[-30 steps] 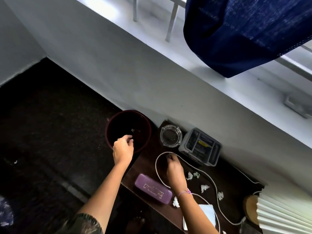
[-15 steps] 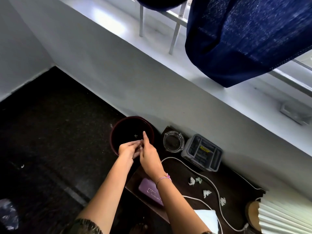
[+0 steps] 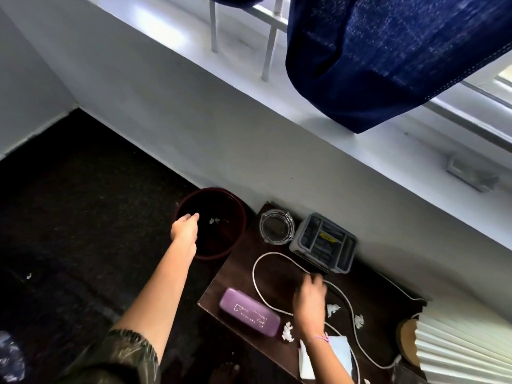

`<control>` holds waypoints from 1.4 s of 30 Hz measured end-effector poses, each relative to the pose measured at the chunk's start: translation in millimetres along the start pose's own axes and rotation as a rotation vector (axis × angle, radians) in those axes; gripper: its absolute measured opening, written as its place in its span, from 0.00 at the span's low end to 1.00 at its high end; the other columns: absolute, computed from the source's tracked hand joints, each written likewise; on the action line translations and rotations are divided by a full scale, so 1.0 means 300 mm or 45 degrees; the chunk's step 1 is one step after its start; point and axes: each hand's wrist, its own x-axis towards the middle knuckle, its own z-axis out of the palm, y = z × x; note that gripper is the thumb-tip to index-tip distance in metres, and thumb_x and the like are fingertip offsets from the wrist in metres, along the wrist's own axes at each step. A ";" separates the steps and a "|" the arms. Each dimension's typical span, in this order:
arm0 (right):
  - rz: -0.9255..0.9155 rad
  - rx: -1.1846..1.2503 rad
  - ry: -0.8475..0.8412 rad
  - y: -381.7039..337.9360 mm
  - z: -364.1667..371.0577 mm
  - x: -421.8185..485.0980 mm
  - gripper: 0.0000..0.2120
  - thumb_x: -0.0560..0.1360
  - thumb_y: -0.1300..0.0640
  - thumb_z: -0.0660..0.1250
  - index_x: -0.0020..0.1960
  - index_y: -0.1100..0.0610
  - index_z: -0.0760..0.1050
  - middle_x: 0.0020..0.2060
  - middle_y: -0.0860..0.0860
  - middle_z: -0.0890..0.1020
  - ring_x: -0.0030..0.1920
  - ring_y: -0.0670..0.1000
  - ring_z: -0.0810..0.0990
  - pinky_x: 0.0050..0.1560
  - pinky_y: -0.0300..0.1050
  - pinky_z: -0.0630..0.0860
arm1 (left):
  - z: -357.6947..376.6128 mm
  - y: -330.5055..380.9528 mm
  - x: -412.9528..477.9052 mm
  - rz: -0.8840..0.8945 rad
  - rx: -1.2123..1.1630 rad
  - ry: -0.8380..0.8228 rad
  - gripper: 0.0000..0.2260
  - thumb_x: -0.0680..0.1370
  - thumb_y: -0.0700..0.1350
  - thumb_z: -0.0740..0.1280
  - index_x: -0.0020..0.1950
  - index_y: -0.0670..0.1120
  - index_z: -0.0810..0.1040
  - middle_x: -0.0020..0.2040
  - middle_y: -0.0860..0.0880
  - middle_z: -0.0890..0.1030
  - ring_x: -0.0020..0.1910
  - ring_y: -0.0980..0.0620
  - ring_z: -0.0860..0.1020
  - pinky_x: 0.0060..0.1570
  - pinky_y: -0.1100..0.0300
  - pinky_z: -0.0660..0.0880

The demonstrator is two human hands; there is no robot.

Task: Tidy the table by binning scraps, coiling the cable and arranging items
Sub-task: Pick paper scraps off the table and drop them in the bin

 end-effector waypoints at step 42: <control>-0.330 0.890 -0.046 -0.382 0.015 0.005 0.09 0.73 0.63 0.67 0.51 0.53 0.74 0.48 0.49 0.81 0.50 0.45 0.79 0.51 0.36 0.75 | 0.007 -0.043 -0.199 0.009 -0.156 -0.205 0.08 0.74 0.30 0.65 0.36 0.37 0.74 0.34 0.41 0.76 0.19 0.57 0.78 0.25 0.66 0.77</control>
